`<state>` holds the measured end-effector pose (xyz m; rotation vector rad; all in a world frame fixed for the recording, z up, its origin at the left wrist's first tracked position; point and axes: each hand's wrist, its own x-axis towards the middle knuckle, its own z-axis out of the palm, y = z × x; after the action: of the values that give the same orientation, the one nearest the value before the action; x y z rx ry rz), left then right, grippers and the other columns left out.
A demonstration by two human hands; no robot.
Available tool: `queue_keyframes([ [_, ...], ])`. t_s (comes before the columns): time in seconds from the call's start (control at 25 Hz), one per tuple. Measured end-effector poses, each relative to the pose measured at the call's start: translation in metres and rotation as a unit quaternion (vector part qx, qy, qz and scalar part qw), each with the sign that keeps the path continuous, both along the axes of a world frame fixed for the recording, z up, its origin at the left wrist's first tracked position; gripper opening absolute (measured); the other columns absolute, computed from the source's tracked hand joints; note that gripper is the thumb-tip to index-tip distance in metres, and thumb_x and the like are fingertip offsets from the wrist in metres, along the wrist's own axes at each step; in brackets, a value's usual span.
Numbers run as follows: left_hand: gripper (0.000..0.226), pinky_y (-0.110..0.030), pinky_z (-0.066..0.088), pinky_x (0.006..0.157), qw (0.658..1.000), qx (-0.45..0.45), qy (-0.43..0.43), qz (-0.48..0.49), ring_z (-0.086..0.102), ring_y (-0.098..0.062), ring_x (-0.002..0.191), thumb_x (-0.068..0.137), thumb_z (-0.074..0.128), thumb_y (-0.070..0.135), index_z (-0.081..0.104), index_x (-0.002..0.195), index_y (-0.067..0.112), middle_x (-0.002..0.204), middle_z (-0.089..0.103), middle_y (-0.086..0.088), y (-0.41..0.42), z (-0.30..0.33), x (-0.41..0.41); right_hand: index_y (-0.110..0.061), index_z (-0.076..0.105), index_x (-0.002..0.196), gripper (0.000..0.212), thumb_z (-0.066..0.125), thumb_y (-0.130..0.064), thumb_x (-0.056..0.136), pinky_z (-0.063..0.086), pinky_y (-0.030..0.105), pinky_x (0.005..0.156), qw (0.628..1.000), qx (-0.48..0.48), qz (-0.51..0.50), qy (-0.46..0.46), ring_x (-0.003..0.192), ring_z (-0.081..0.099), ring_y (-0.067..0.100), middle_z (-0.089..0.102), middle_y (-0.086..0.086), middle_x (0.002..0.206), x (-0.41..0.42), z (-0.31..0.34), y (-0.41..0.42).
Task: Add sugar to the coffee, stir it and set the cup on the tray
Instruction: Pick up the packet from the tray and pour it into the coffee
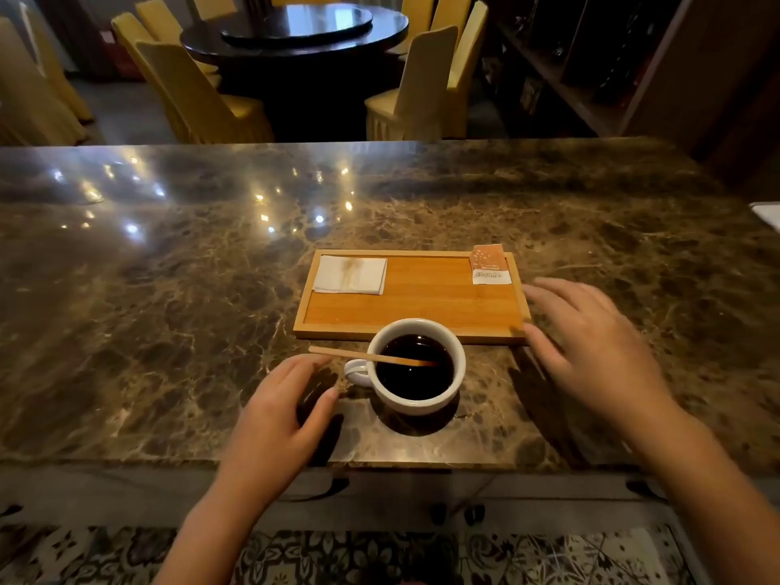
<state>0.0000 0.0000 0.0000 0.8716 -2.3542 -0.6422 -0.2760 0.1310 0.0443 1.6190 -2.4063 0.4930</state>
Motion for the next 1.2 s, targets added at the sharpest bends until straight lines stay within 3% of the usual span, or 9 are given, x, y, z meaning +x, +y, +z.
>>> queue_keyframes([
  [0.08, 0.029, -0.006, 0.043, 0.076, 0.997, 0.066, 0.036, -0.011, 0.055, 0.009, 0.097, 0.085, 0.056, 0.022, 0.052, 0.103, 0.044, 0.103, 0.058, 0.025, -0.002, 0.003, -0.011, -0.017, 0.041, 0.134, 0.048, 0.053, -0.029, 0.089, 0.039, 0.047, 0.100, 1.000, 0.025, 0.001, -0.008, 0.129, 0.037, 0.024, 0.045, 0.008, 0.141, -0.007, -0.008, -0.027],
  [0.24, 0.023, -0.007, 0.050, 0.070, 0.987, 0.145, 0.074, 0.001, 0.061, 0.007, 0.089, 0.084, 0.058, 0.026, 0.055, 0.088, 0.049, 0.092, 0.064, 0.020, -0.006, -0.004, -0.023, -0.019, 0.040, 0.135, 0.045, 0.050, -0.026, 0.092, 0.034, 0.046, 0.103, 0.997, 0.070, 0.012, -0.008, 0.132, 0.033, 0.023, 0.043, 0.006, 0.144, -0.028, -0.031, -0.067],
  [0.32, 0.008, -0.009, 0.051, 0.066, 0.982, 0.169, 0.085, 0.003, 0.063, 0.006, 0.084, 0.081, 0.055, 0.038, 0.058, 0.085, 0.044, 0.090, 0.066, 0.016, -0.008, -0.007, -0.027, -0.019, 0.049, 0.128, 0.037, 0.051, -0.026, 0.092, 0.035, 0.045, 0.101, 0.997, 0.070, 0.006, -0.015, 0.128, 0.039, 0.023, 0.051, 0.005, 0.136, -0.037, -0.038, -0.072],
  [0.48, 0.015, -0.007, 0.050, 0.066, 0.975, 0.188, 0.118, 0.014, 0.065, 0.006, 0.079, 0.075, 0.052, 0.045, 0.062, 0.084, 0.038, 0.084, 0.069, 0.012, -0.007, -0.012, -0.029, -0.017, 0.064, 0.107, 0.021, 0.060, -0.020, 0.086, 0.040, 0.046, 0.092, 0.999, -0.005, 0.008, -0.030, 0.107, 0.055, 0.024, 0.067, 0.005, 0.111, -0.044, -0.042, -0.078],
  [0.72, 0.015, -0.007, 0.050, 0.066, 0.970, 0.202, 0.136, 0.019, 0.066, 0.004, 0.080, 0.074, 0.055, 0.045, 0.064, 0.085, 0.039, 0.082, 0.071, 0.018, -0.007, -0.015, -0.028, -0.016, 0.064, 0.080, 0.006, 0.069, -0.020, 0.079, 0.044, 0.040, 0.081, 0.987, -0.046, -0.039, -0.150, 0.096, 0.054, 0.025, 0.064, 0.008, 0.095, -0.065, -0.044, -0.091],
  [0.84, 0.015, -0.008, 0.051, 0.068, 0.969, 0.204, 0.142, 0.012, 0.066, 0.003, 0.081, 0.075, 0.055, 0.044, 0.064, 0.087, 0.039, 0.090, 0.069, 0.027, -0.007, -0.015, -0.028, -0.014, 0.059, 0.101, 0.028, 0.072, -0.021, 0.077, 0.045, 0.035, 0.079, 0.973, -0.064, -0.076, -0.207, 0.100, 0.053, 0.026, 0.057, 0.011, 0.107, -0.071, -0.049, -0.099],
  [0.96, 0.015, -0.009, 0.051, 0.069, 0.967, 0.207, 0.145, 0.010, 0.066, 0.002, 0.082, 0.076, 0.056, 0.043, 0.064, 0.087, 0.039, 0.092, 0.069, 0.026, -0.007, -0.015, -0.028, -0.014, 0.051, 0.125, 0.051, 0.071, -0.025, 0.079, 0.044, 0.043, 0.091, 0.965, -0.020, -0.101, -0.240, 0.110, 0.051, 0.030, 0.052, 0.014, 0.123, -0.079, -0.049, -0.105],
  [1.2, 0.020, -0.014, 0.055, 0.069, 0.957, 0.243, 0.157, 0.012, 0.068, -0.004, 0.079, 0.072, 0.057, 0.045, 0.067, 0.086, 0.035, 0.081, 0.074, 0.010, -0.007, -0.013, -0.028, -0.017, 0.060, 0.106, 0.034, 0.074, -0.023, 0.076, 0.048, 0.043, 0.088, 0.935, -0.052, -0.118, -0.330, 0.104, 0.054, 0.025, 0.059, 0.011, 0.117, -0.083, -0.050, -0.112],
])
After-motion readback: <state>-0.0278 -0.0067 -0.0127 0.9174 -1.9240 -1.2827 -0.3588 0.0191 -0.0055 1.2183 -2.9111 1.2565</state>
